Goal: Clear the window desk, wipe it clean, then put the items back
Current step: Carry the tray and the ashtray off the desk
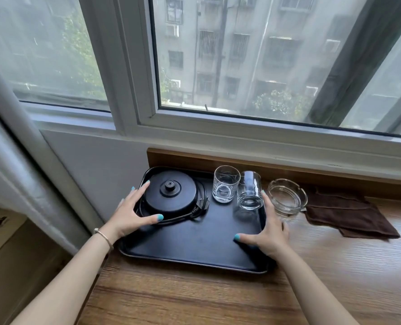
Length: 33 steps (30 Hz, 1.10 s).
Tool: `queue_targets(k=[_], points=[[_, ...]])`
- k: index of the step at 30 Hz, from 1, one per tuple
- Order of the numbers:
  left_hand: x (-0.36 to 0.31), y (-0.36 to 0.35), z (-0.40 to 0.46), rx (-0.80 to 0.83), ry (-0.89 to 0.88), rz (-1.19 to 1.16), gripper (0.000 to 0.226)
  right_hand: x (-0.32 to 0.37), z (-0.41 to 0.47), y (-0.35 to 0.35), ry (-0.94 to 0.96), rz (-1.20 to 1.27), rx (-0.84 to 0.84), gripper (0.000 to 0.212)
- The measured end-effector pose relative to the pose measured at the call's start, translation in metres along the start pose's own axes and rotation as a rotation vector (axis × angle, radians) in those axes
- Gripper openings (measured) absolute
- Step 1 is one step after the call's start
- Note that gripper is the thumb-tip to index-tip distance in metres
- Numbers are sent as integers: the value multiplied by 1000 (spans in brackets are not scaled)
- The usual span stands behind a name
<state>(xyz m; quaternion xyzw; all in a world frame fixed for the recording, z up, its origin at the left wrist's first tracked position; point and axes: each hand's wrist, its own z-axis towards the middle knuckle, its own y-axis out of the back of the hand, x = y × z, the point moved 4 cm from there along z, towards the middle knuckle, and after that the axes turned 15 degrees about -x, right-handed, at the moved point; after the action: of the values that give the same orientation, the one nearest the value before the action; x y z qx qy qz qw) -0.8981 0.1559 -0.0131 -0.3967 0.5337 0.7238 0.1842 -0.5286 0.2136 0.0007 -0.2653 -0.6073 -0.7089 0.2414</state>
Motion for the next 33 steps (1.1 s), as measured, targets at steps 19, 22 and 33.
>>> queue_targets(k=[19,22,33], points=[[-14,-5,-29,13,-47,72,106,-15,-15,23,12,448,35,121],[-31,-5,-35,12,-49,53,104,-18,-19,36,18,499,43,120],[-113,-35,-58,68,-108,-48,99,-55,-40,119,18,528,-40,119]])
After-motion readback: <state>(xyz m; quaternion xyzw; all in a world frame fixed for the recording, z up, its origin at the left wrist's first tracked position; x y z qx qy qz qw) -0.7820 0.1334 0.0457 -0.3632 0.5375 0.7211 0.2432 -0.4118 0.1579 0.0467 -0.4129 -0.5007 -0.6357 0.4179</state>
